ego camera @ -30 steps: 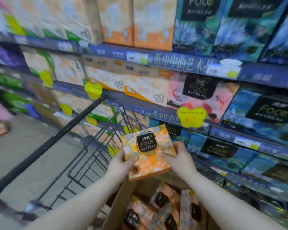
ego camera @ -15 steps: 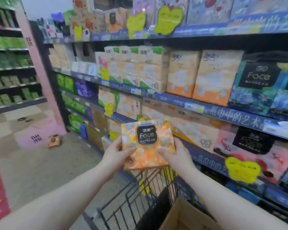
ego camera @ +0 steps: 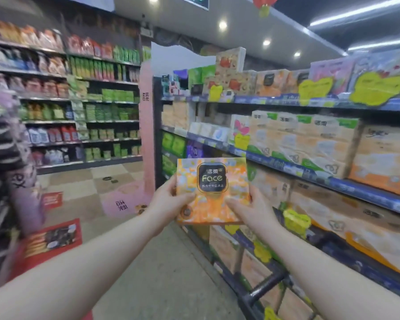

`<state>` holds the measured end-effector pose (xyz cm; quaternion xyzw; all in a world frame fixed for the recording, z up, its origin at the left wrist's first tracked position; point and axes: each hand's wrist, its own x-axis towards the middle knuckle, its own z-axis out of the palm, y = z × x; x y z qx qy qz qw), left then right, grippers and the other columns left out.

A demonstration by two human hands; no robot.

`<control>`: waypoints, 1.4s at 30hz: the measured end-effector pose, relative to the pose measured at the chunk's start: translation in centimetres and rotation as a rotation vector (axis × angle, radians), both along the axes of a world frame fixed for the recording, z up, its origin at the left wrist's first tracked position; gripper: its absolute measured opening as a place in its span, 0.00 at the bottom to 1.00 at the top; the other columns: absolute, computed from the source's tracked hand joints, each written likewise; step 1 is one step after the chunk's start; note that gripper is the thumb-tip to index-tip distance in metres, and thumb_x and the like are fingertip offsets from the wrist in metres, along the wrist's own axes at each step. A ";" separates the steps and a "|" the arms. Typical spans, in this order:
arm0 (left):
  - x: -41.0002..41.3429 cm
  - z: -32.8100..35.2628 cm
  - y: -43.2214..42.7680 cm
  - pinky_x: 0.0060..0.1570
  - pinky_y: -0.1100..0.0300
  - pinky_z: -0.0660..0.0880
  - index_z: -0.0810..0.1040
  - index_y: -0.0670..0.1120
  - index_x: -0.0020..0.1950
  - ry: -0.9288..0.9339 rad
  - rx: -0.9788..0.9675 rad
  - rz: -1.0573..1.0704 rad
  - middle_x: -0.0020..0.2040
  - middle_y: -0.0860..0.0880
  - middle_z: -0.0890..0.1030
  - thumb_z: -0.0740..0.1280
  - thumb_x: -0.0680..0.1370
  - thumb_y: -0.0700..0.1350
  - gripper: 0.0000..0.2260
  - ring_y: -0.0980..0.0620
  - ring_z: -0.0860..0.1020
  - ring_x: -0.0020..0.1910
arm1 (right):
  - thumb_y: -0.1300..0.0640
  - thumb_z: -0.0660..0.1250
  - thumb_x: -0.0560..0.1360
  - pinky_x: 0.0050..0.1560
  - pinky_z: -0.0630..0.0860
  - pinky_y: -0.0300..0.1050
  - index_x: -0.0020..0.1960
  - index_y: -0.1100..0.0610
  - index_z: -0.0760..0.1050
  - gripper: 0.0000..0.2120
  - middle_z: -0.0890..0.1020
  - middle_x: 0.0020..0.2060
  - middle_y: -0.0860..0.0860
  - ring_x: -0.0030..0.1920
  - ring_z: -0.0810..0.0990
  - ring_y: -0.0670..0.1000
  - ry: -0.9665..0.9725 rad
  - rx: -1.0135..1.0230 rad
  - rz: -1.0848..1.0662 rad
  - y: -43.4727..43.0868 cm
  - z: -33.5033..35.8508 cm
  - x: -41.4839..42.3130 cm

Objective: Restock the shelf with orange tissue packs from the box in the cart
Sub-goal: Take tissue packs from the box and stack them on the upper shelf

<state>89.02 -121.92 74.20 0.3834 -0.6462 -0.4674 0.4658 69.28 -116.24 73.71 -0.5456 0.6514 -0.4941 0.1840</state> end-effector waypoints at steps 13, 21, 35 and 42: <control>10.0 2.8 -11.2 0.42 0.62 0.79 0.73 0.58 0.57 0.003 -0.076 0.138 0.48 0.55 0.83 0.69 0.75 0.40 0.17 0.57 0.81 0.44 | 0.47 0.74 0.66 0.55 0.79 0.53 0.58 0.46 0.71 0.22 0.82 0.53 0.47 0.51 0.82 0.49 -0.018 -0.016 0.147 -13.0 3.8 9.3; 10.2 4.3 -25.4 0.54 0.47 0.79 0.75 0.57 0.61 -0.043 -0.097 0.145 0.51 0.54 0.84 0.73 0.71 0.47 0.20 0.53 0.83 0.51 | 0.50 0.74 0.69 0.57 0.76 0.49 0.61 0.49 0.71 0.23 0.81 0.54 0.47 0.53 0.80 0.50 0.034 -0.040 0.146 -27.2 4.9 8.8; -2.0 10.1 -49.8 0.55 0.48 0.78 0.78 0.55 0.56 -0.016 -0.220 0.004 0.48 0.53 0.85 0.74 0.61 0.56 0.24 0.53 0.83 0.48 | 0.40 0.73 0.60 0.58 0.76 0.55 0.59 0.46 0.71 0.30 0.81 0.54 0.46 0.54 0.80 0.50 0.042 -0.116 -0.040 -47.4 11.1 -2.4; -10.1 13.2 -59.1 0.55 0.48 0.78 0.76 0.60 0.55 0.017 -0.378 -0.219 0.49 0.54 0.84 0.73 0.72 0.46 0.15 0.54 0.83 0.49 | 0.52 0.73 0.70 0.53 0.78 0.49 0.59 0.50 0.70 0.21 0.80 0.53 0.48 0.51 0.80 0.50 0.080 -0.159 -0.251 -52.1 14.6 -7.6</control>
